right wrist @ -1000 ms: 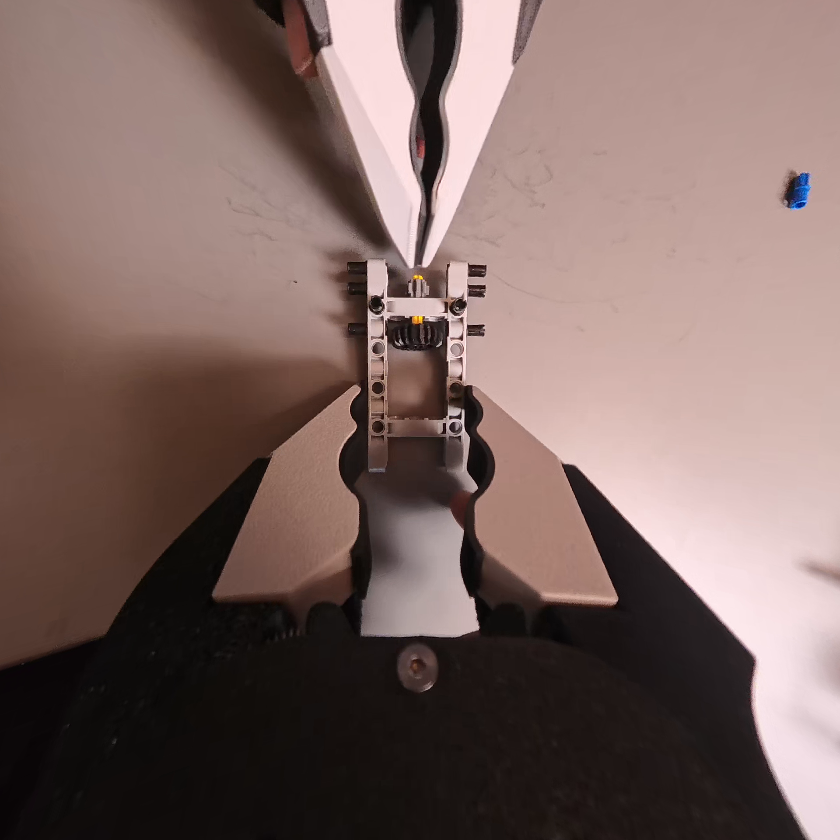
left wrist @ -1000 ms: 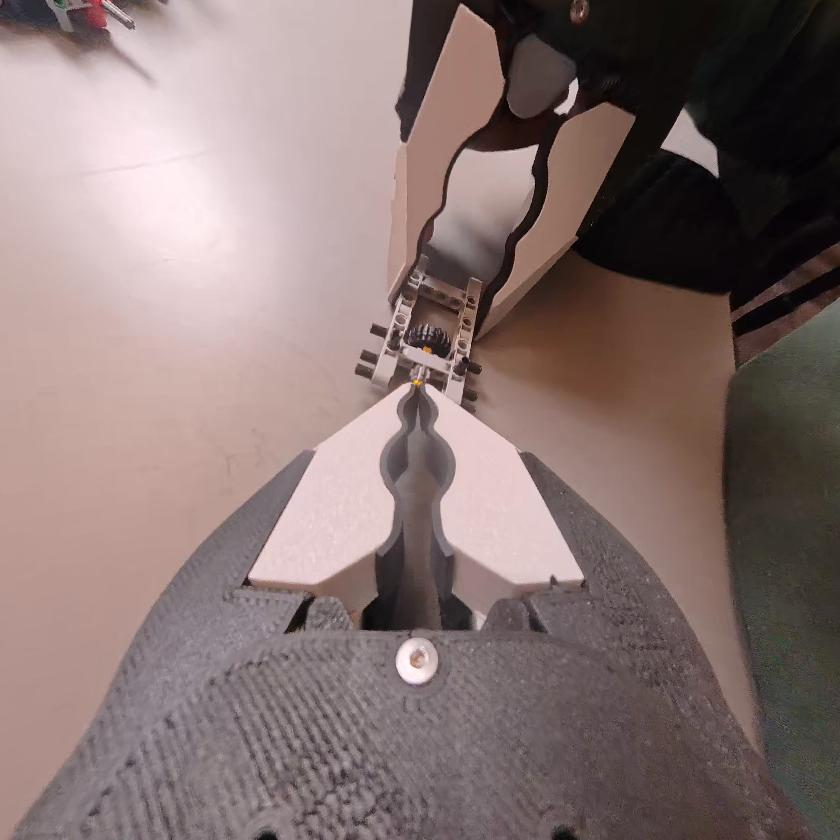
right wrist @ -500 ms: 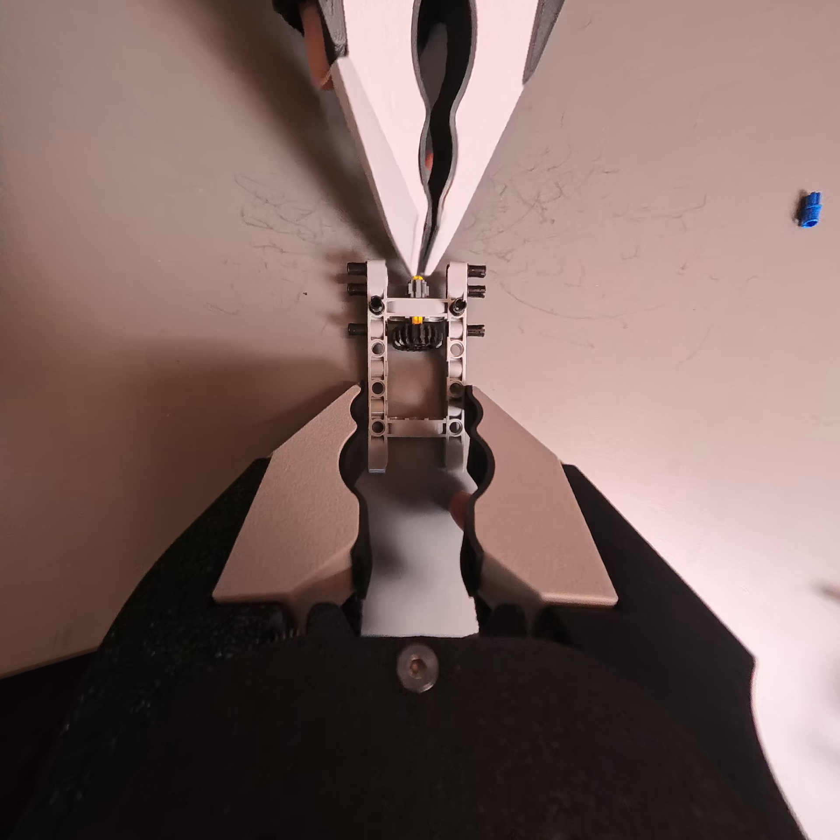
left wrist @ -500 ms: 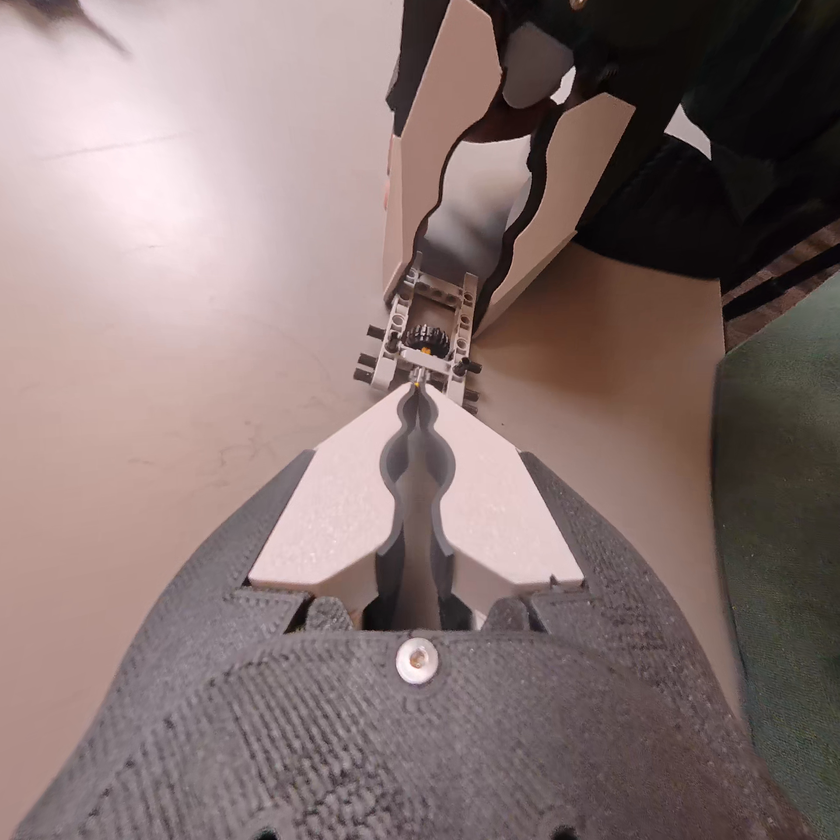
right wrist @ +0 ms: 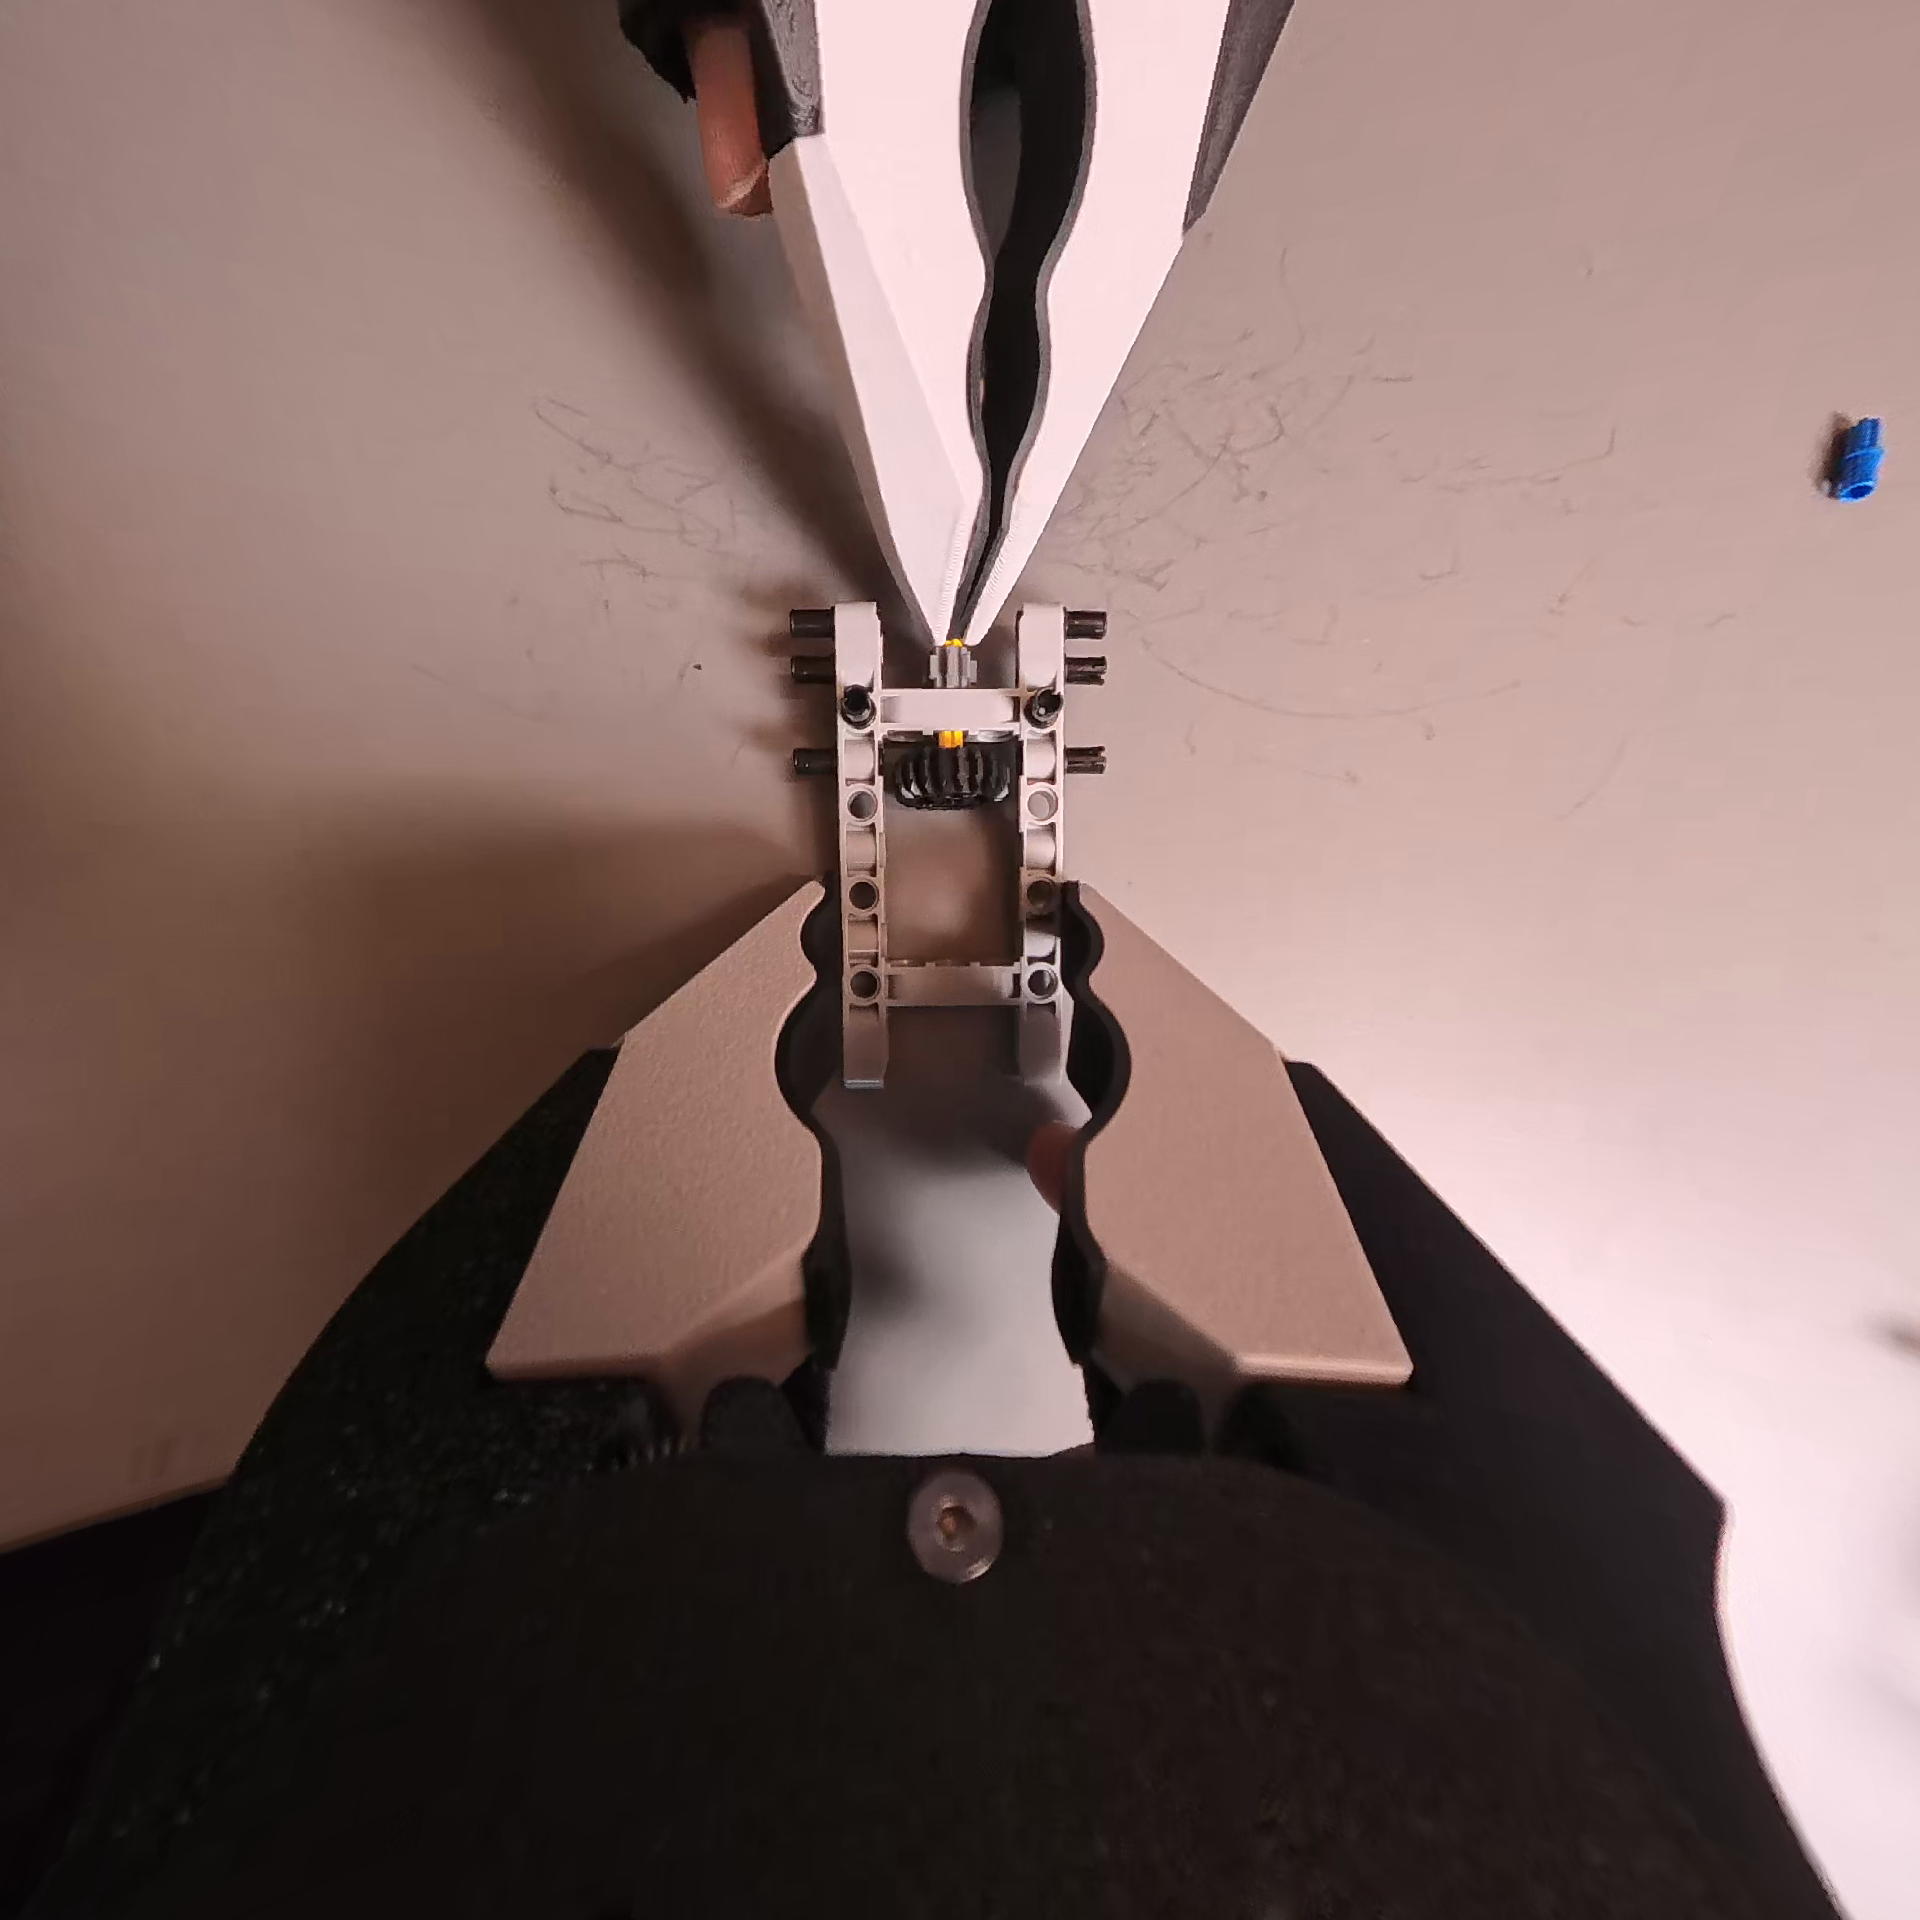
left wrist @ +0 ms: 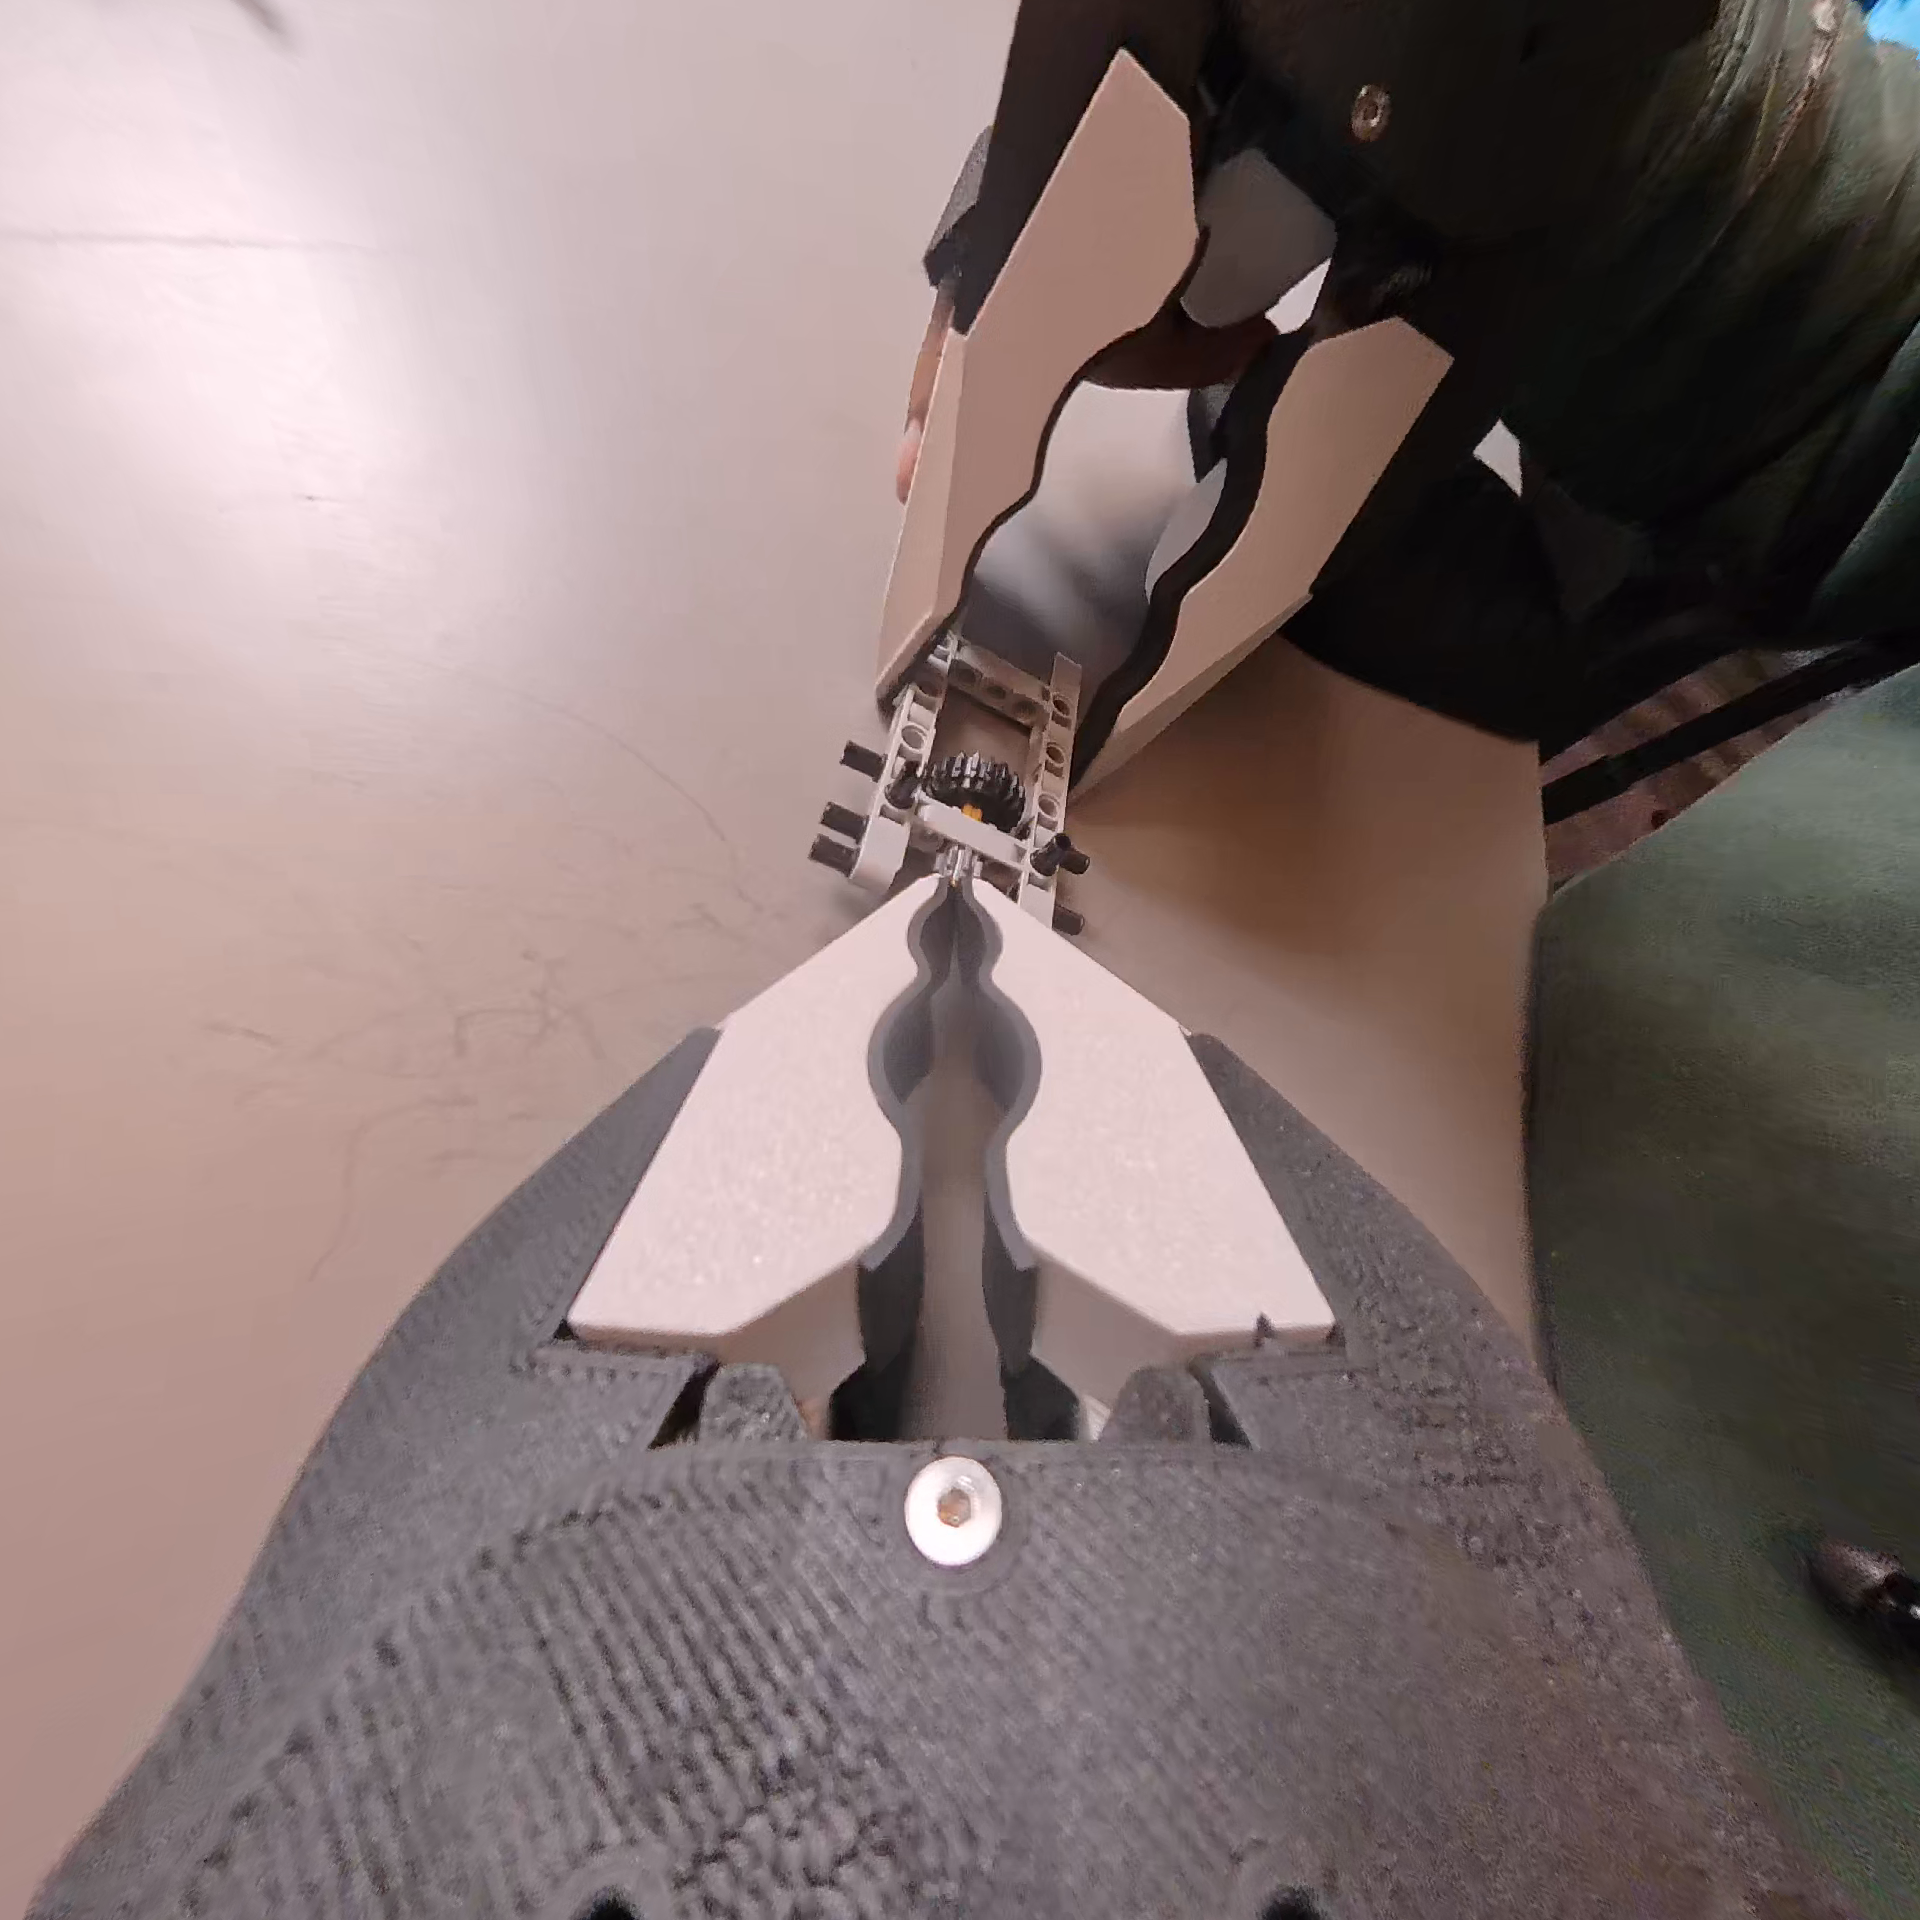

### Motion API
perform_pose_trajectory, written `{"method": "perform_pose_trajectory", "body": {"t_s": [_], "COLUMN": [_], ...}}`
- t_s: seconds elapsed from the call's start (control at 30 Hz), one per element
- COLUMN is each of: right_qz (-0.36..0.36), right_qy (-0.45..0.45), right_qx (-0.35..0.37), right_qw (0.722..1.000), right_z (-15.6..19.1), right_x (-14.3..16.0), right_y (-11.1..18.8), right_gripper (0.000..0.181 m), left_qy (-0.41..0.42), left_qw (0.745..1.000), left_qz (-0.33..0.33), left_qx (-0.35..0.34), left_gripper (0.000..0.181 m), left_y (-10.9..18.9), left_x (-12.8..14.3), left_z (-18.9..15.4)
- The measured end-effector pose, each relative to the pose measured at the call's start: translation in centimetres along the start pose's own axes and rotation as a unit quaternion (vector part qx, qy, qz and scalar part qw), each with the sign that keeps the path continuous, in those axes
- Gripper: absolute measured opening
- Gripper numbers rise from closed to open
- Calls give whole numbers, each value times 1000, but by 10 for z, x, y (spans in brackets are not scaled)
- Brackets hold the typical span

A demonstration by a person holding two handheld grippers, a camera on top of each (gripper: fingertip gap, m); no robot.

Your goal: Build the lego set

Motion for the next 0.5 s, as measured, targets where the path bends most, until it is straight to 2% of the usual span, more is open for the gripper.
{"method": "perform_pose_trajectory", "body": {"t_s": [0.13, 0.5], "right_qz": [-3, -15], "right_qy": [-6, -11], "right_qx": [2, 9], "right_qw": [1000, 1000], "right_z": [0, 1], "right_x": [2, 4], "right_y": [1, 2], "right_gripper": [40, 40], "left_qy": [20, -17], "left_qw": [1000, 1000], "left_qz": [-14, 5], "left_qx": [8, -8], "left_gripper": [0, 0], "left_y": [-2, -3], "left_x": [-1, 2], "left_z": [0, -2]}}
Point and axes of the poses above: each gripper's, where its closed fingertips meet, y back along the fingers, x out of its underside, z = x × y across the jaws, the point moved 5 cm from there along y, back along the fingers, and after that the axes turned 9 degrees about x, right-handed, at the moved point
